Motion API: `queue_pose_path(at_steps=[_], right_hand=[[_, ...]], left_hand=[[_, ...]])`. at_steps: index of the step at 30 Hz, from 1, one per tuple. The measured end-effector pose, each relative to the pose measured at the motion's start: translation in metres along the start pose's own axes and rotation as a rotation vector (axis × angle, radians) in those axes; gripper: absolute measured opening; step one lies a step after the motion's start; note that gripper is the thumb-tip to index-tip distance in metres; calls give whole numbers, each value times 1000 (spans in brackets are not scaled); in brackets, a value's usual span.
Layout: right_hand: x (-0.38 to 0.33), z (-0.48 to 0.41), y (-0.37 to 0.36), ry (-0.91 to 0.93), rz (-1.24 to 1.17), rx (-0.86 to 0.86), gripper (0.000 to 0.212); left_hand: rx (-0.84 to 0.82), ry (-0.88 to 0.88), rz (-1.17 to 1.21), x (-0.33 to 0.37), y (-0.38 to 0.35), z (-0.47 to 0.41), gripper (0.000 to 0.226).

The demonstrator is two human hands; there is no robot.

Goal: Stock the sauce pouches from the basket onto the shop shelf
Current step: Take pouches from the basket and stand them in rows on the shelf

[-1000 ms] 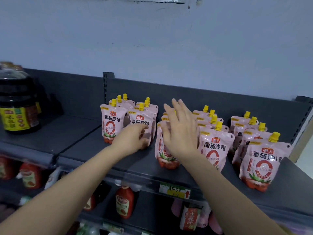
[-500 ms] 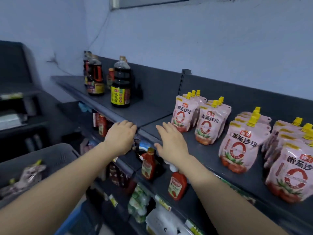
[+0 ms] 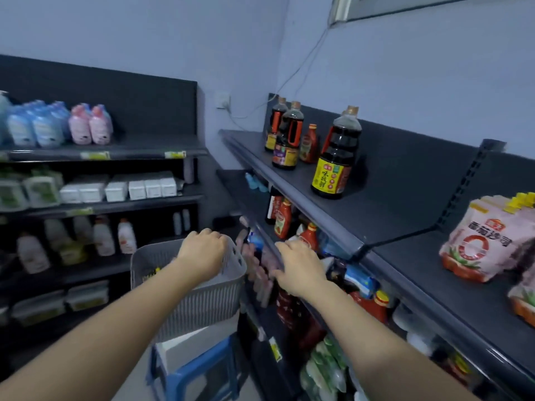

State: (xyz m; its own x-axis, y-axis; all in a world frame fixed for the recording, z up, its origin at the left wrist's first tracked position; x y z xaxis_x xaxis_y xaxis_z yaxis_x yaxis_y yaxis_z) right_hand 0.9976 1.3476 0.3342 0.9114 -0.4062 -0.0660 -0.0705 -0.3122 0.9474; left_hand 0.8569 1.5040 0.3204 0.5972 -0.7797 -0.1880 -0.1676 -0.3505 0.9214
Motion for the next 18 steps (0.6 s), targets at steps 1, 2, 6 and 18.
queue_pose_path(at_steps=[1,2,6,18], right_hand=[[-8,-12,-9,12,-3,-14,53],[-16,-23,-18,22,-9,-22,52],[-46,-66,-55,47,-28,-76,61],[-97,-164,-164,103,-99,-285,53]], left_hand=[[-12,15,-2,-14,-9,-2,41],[-26,27,-6,-26,-18,-5,41],[-84,65,-23,-71,-52,-16,36],[-335,188,-47,-157,-169,-31,34]])
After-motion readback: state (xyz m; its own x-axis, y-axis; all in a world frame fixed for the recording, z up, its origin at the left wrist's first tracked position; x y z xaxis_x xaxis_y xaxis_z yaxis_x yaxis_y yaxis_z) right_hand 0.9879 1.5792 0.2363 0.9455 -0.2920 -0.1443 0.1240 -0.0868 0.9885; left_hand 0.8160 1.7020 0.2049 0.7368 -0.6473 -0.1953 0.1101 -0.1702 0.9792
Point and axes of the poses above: each hand's wrist, its own z-axis away from the middle knuckle, its own y-axis out of the back of the hand, x = y × z, the point moved 2 cm from there along -z, towards the middle knuckle, and after that the axes turned 10 degrees about x, right-handed, at the moved point
